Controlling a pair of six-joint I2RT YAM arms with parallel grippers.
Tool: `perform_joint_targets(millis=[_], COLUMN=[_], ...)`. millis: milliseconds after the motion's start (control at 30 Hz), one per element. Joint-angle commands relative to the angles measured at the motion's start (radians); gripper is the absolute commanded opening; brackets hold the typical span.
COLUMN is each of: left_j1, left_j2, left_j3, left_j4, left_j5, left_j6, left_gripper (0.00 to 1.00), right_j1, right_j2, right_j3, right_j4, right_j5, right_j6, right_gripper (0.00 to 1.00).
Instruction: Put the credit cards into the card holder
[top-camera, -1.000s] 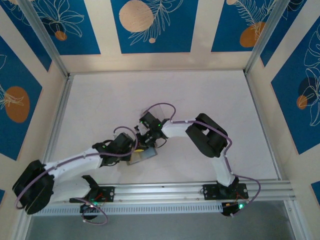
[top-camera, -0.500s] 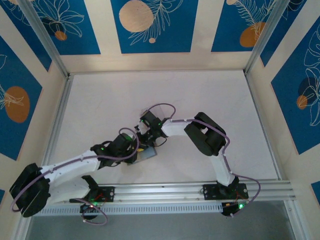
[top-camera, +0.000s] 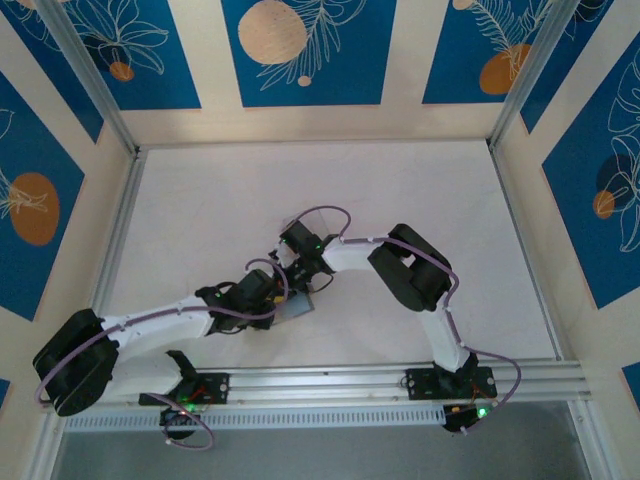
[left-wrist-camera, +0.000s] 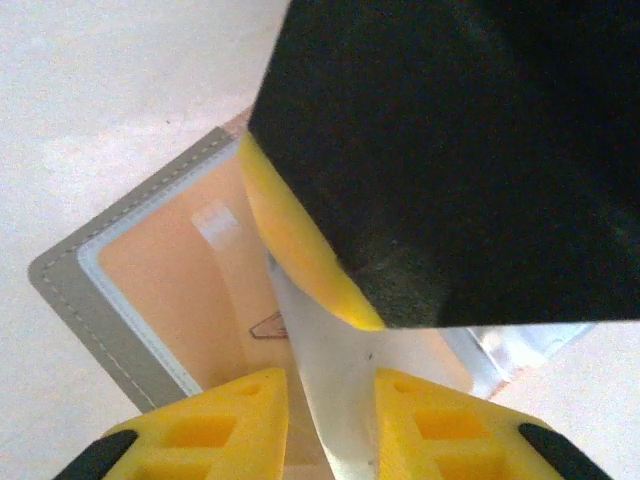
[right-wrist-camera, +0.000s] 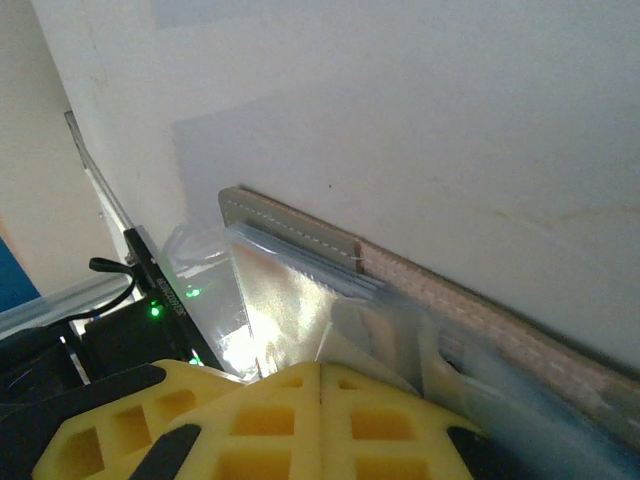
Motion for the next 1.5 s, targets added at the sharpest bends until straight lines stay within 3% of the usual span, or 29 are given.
perform_joint_targets(millis=[0,233,367,733,1000,1167,1467], left_j1=[-0.009,-0.012,-0.013,-0.013,-0.011,-0.012,-0.02], left_j2=[0.009,0.038,0.046,-0.037,-0.048,0.027,0.106], left_j3=[0.005,0.001,0.002,0.006,0.002,0.013,0.02], left_j4=[-0.057,-0.028,-0.027,-0.104,-0.16,-0.128,0.012], left_j5=[-0.065,-0.049,-0.055,-0.167,-0.242,-0.214,-0.088], left_j6=[-0.018,-0.018,-0.026,-0.086,-0.137,-0.122,-0.049], left_gripper=[0.25,0.25,0.25,0.26,0.29,0.28,0.18], right_j1=[0.004,-0.035,-0.042,0.026,0.045,0.035,-0.021], right_j2=[-0.039,-0.156,-0.179,-0.169,-0.124,-0.136,-0.168], right_j3=[0.022,0.082,0.09,-0.026,-0.064,-0.103,-0.164], right_j4=[-0.09,-0.175,-0.234,-0.257,-0.261,-0.274,-0.278], right_j5=[0.086,0.133,0.201,0.311,0.351,0.379,0.402], right_j6=[-0.058,-0.132,-0.15,-0.124,-0.097,-0.093,-0.09], right_gripper=[0.04,0.15,0.16,0.02,0.0,0.0,0.0])
